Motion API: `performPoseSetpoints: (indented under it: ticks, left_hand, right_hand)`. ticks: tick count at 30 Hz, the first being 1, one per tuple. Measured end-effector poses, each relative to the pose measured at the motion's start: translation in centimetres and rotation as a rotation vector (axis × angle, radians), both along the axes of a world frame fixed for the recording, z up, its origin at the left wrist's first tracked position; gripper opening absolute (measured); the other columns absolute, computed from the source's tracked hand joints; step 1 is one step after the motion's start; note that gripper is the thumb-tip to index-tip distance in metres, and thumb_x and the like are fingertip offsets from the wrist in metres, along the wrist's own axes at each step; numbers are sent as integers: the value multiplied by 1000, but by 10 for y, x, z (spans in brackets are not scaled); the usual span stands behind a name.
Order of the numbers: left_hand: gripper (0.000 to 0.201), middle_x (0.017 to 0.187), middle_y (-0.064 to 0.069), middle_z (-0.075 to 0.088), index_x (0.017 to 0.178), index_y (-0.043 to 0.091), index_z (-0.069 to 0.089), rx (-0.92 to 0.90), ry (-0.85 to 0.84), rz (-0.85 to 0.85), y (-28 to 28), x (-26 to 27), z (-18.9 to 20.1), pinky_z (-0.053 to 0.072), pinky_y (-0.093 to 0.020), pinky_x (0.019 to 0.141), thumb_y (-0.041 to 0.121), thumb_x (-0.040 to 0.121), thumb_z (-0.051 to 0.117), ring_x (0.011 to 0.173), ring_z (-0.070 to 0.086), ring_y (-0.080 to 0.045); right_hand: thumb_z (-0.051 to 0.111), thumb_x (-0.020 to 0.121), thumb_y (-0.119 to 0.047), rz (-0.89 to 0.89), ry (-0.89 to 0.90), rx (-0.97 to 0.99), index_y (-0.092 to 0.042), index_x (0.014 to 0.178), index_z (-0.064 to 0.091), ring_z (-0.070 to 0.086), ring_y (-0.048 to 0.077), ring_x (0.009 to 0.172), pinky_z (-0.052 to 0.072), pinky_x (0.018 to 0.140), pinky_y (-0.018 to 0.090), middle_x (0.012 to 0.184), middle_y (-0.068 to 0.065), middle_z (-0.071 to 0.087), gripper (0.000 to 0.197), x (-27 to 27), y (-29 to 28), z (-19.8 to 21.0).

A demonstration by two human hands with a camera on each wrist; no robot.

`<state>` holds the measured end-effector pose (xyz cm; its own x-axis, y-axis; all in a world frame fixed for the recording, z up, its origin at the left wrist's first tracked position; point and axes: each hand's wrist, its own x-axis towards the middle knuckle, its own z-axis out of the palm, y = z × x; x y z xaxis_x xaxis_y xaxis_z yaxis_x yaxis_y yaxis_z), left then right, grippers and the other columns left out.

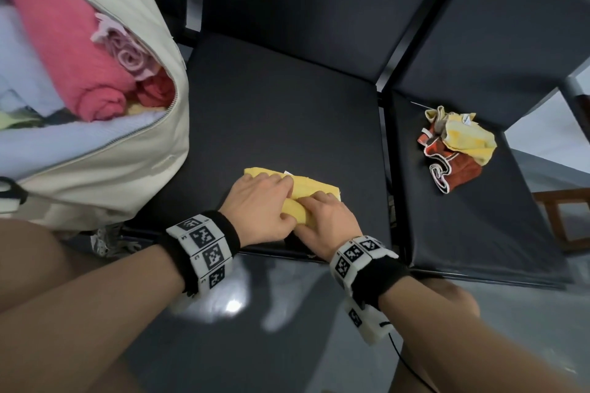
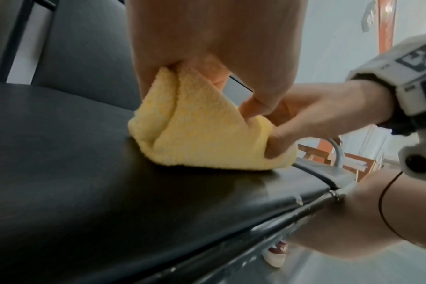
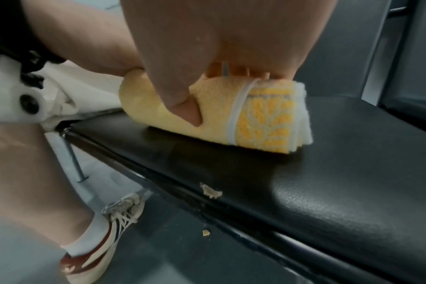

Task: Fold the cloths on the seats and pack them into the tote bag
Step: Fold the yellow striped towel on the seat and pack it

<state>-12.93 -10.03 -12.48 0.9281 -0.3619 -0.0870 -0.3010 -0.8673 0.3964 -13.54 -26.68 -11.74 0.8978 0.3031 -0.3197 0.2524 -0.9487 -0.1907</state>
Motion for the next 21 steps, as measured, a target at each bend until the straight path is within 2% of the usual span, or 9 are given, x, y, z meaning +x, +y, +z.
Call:
performPoseSetpoints:
  ticks: [2, 4, 5, 8, 10, 13, 15, 18, 21]
  left_hand:
    - [41, 104, 7, 51, 106, 23, 48, 29, -92, -48, 1, -2, -1, 40, -39, 86, 43, 70, 52, 98, 51, -20]
    - [49, 107, 6, 48, 111, 23, 45, 87, -98, -105, 1, -4, -2, 40, -41, 86, 43, 67, 56, 99, 49, -20]
    - [53, 110, 5, 47, 116, 23, 43, 124, -83, -136, 1, -4, -3, 40, -41, 86, 43, 68, 58, 100, 48, -20]
    - [52, 113, 4, 50, 121, 23, 40, 166, -69, -144, 0, -3, -4, 39, -39, 86, 39, 75, 60, 104, 50, -21]
    - [44, 110, 4, 56, 116, 23, 41, 130, -47, -106, 0, -1, -3, 39, -38, 85, 37, 78, 57, 103, 53, -22]
    - [38, 103, 2, 63, 109, 21, 43, 58, 31, -36, 0, 1, -3, 38, -37, 79, 43, 81, 55, 99, 59, -24]
    - [37, 98, 1, 65, 109, 20, 45, 50, 71, -8, -1, 1, -3, 38, -37, 78, 45, 82, 54, 96, 60, -24]
    - [36, 91, 1, 65, 107, 19, 49, 69, 67, 16, -2, 3, -4, 39, -39, 86, 46, 82, 49, 93, 60, -23]
    - [40, 99, 4, 62, 103, 21, 56, 74, 1, 25, -1, 4, -6, 36, -39, 88, 49, 78, 43, 100, 53, -19]
  right_hand:
    - [60, 82, -36, -131, 91, 15, -23, 101, 65, 56, 25, 97, 41, 77, 31, 98, 1, 60, 23, 6, 4, 5]
    - [61, 79, -31, -280, 203, 61, -25, 81, 60, 58, 28, 86, 40, 68, 29, 84, 1, 59, 6, 14, 8, 10]
    - [61, 77, -28, -321, 240, 69, -26, 79, 59, 59, 28, 84, 41, 67, 29, 82, 1, 58, 3, 18, 10, 12]
    - [61, 78, -28, -298, 236, 65, -23, 99, 62, 57, 25, 87, 46, 73, 30, 91, 1, 59, 21, 20, 11, 9]
    - [61, 75, -34, -243, 99, 124, -18, 109, 55, 53, 23, 95, 45, 81, 34, 102, -1, 56, 37, 13, 6, 3]
    - [50, 70, -43, -90, -201, 126, -16, 105, 50, 47, 22, 96, 43, 82, 38, 105, -1, 53, 44, -4, -3, -7]
    - [52, 71, -40, -17, -301, 124, -13, 108, 52, 48, 23, 99, 45, 84, 37, 111, 2, 53, 45, -12, -7, -9]
    - [60, 64, -34, 57, -290, 69, -10, 116, 55, 50, 26, 108, 45, 92, 39, 119, 5, 55, 57, -19, -10, -8]
    - [65, 61, -30, 63, -226, 1, -10, 118, 56, 52, 27, 107, 47, 91, 38, 116, 4, 57, 61, -15, -9, -9]
